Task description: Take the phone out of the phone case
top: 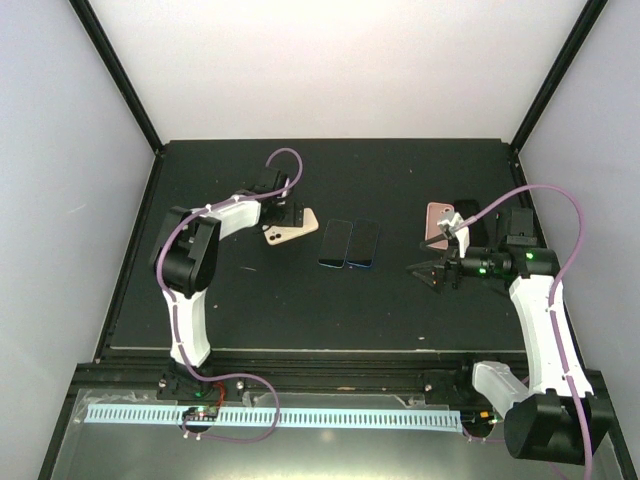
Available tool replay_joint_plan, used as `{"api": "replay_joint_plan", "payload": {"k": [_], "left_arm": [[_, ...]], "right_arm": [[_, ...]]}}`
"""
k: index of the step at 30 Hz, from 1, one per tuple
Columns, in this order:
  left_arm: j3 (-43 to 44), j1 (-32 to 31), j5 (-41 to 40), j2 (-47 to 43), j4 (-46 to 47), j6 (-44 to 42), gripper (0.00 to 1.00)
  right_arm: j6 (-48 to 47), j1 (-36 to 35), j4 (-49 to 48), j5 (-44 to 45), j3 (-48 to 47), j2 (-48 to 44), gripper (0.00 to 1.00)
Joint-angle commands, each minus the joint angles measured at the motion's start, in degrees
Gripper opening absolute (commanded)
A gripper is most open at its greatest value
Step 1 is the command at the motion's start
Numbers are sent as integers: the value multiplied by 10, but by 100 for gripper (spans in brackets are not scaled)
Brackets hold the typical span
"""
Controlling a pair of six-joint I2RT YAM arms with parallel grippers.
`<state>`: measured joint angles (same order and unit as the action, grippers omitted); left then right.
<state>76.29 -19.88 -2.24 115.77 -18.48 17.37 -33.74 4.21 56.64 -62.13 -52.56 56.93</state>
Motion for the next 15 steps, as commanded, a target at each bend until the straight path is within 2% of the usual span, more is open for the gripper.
{"api": "replay_joint_plan", "payload": {"k": [1,3,7,15], "left_arm": [[90,4,16,47,-78,-53,99],[111,4,16,62,-104,-76,99],[96,2,107,56,-126,-112,99],[-67,-14,150,-36,-99,-79,99]], "right_arm": [[-51,-1,29,-35,-5,7,96],[-81,-1,57,-44,-9,9,96],[-79,-1,52,-43,-5,3,97],[-85,-1,58,-43,-7,11,97]]}}
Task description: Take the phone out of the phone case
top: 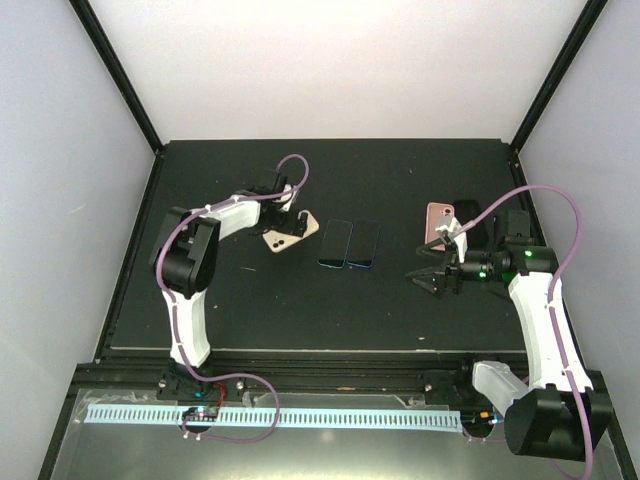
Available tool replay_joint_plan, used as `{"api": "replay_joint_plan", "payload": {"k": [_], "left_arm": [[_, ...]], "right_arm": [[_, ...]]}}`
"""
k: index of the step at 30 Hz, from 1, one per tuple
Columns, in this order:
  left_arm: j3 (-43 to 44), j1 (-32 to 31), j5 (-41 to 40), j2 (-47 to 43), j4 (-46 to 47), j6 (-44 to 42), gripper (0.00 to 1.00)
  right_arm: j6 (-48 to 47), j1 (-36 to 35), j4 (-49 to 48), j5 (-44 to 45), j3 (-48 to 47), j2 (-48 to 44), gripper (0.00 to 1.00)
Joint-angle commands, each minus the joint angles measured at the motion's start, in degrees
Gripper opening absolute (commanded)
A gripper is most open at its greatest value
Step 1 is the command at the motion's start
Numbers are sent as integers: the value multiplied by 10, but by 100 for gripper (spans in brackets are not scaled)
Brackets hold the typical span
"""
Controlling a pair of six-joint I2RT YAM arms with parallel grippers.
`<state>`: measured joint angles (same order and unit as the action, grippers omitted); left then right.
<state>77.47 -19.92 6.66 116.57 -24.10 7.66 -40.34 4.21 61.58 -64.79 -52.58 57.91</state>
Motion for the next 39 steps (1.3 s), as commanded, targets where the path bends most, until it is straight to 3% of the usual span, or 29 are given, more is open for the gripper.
{"api": "replay_joint_plan", "payload": {"k": [1,6,15,21,28,39], "left_arm": [[-104,-19,60,-59,-33,24,99],[-187,-59,-25,-108,-9,43,99],[-126,-135,-182,-85,-117,67,99],[-116,-137,-186,-72,-130,77,99],[-116,-136,-181,-63,-126,67,91],[-75,-103,-115,-22,-156,30,89]], "right_arm": [[-19,-1,9,-16,-7,2,97],[-19,-2,10,-16,-8,0,97],[-19,-1,11,-13,-7,-3,97],[-20,-1,11,-14,-7,-5,97],[-20,-2,11,-13,-8,-2,96],[-16,-1,9,-11,-7,0,95]]}}
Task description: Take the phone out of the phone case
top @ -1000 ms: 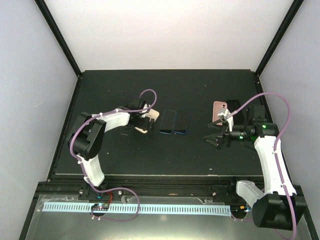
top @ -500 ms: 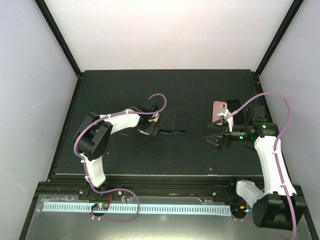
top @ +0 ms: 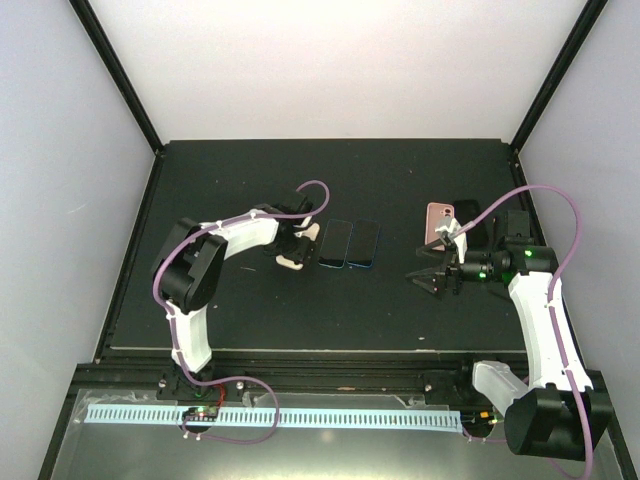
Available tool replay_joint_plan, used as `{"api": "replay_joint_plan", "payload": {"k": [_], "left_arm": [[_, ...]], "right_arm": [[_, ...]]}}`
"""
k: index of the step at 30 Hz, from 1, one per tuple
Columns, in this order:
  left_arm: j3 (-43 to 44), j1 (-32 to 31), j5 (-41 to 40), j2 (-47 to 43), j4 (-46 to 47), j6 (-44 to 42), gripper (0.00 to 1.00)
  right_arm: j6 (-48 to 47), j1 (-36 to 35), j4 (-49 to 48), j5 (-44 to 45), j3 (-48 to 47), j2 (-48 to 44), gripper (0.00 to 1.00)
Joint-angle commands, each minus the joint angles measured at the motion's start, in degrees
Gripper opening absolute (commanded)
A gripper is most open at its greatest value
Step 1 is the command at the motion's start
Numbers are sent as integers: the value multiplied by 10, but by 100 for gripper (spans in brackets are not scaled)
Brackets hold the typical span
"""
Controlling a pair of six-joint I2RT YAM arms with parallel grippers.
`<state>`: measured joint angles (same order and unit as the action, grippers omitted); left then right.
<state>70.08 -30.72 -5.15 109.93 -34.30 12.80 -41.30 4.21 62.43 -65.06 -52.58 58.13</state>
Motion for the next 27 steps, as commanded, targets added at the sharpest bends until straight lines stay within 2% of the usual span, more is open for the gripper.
{"api": "replay_joint_plan", "payload": {"k": [1,7,11,15,21,24,27], "left_arm": [[1,6,4,46,-57,-21,87],[-3,6,-4,41,-63,-14,74],[-22,5,-6,-9,-62,-1,63],[-63,-4,7,-121,-42,14,57],[-138,-44,72,-292,-14,36,51],[-171,-57,143,-357,1,48,48],[-207,-70,210,-431,25,66,46]], "right_arm": [[-5,-1,0,-8,-7,-2,95],[-4,-1,-1,-7,-7,0,94],[7,-1,-9,-5,-6,2,93],[30,-2,-30,-3,-3,6,91],[18,-3,-46,6,-1,-6,84],[26,-25,-60,51,-18,-14,79],[26,-97,-78,168,-43,-33,76]]}}
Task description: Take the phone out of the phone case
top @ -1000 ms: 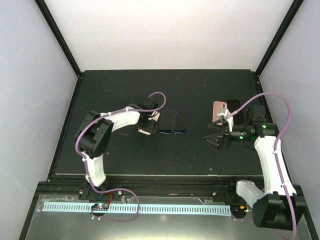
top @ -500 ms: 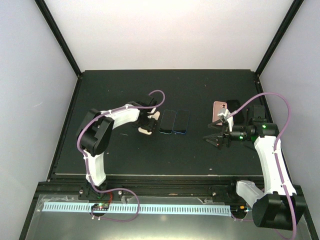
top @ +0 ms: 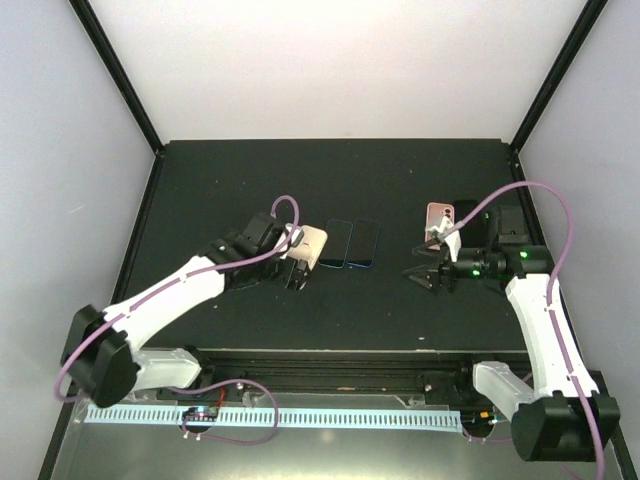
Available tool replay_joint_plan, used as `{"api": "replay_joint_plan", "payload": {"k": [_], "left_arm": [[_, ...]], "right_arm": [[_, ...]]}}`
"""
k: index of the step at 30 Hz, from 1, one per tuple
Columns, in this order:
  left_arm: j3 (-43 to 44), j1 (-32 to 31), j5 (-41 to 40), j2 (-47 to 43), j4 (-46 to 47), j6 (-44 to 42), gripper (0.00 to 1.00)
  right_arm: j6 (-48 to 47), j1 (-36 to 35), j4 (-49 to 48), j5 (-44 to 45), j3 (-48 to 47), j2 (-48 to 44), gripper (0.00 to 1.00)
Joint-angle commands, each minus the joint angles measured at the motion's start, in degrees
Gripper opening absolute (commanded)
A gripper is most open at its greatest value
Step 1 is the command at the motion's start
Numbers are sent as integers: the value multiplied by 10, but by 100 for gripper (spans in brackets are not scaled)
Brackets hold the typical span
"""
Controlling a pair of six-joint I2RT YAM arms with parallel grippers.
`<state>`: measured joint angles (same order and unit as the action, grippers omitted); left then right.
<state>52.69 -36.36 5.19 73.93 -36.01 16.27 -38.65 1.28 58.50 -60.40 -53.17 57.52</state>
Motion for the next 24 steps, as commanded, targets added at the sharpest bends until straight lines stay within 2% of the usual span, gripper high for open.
{"api": "replay_joint_plan", "payload": {"k": [1,5,7,9,17,24], "left_arm": [[-44,-18,124,-92,50,38,46],[-77,-28,186,-148,66,57,46],[-83,-36,209,-160,61,62,45],[-86,-40,226,-165,56,67,45],[-73,-69,286,-150,23,50,45],[-62,-77,318,-136,20,41,45]], "right_arm": [[-4,-104,-47,167,-42,-35,75],[-36,-250,-59,356,-70,-49,72],[-44,-294,-58,400,-94,-39,61],[-58,-332,-60,433,-113,-27,57],[-142,-553,-73,662,-112,32,60],[-166,-651,-110,784,-99,83,58]]}}
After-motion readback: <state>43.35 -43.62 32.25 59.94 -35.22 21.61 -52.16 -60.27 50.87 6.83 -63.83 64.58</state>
